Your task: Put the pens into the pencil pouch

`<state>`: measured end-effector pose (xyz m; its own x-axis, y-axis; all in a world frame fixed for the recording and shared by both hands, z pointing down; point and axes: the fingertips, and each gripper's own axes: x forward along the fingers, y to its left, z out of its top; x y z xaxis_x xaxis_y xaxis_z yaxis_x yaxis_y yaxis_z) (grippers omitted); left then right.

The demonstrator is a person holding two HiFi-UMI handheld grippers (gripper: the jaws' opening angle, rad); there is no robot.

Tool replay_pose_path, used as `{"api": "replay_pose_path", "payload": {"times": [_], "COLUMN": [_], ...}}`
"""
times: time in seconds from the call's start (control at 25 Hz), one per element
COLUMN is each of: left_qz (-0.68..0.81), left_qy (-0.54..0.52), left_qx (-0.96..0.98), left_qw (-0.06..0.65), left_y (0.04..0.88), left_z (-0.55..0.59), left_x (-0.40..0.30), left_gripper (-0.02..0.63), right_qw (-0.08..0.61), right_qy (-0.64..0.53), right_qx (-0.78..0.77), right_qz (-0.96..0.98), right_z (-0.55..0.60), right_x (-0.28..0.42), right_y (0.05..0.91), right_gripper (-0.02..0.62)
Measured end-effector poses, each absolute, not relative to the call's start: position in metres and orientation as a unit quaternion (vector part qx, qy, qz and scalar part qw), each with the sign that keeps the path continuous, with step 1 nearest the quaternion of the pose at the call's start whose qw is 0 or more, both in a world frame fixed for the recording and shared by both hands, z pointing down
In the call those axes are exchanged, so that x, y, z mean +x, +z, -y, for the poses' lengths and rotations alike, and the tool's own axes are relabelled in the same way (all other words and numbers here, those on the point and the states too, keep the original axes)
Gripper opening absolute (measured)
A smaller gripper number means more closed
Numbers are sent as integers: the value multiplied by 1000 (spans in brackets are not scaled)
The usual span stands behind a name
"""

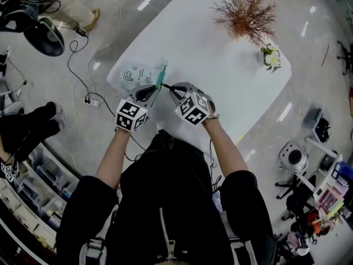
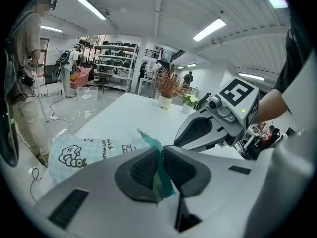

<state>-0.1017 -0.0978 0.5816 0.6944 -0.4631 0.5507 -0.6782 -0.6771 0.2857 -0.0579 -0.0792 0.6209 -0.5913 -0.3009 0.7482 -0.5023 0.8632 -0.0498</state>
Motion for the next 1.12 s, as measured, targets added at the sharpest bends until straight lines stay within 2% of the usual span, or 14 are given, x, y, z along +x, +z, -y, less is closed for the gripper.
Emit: {"api": "replay_pose_path", "payload": {"times": [0.44,0.88,1.12], "left_qz": [310,272,261], "left_qy": [216,156,159], "left_qx": [895,906,906], "left_qw": [238,284,291], "left_y": [573,552,550], "left_z": [94,87,85], "left_x": [-94,-86,-86], "left_gripper": [58,57,55], "right_qw": [368,338,337], "right_qy": [114,92,62], "right_qx": [229,236,243], "right_qz": [894,906,907], "right_z": [91,91,90], "right_x": [-74,-84,-87], "right_y": [613,600,593], "right_gripper": [52,54,54]}}
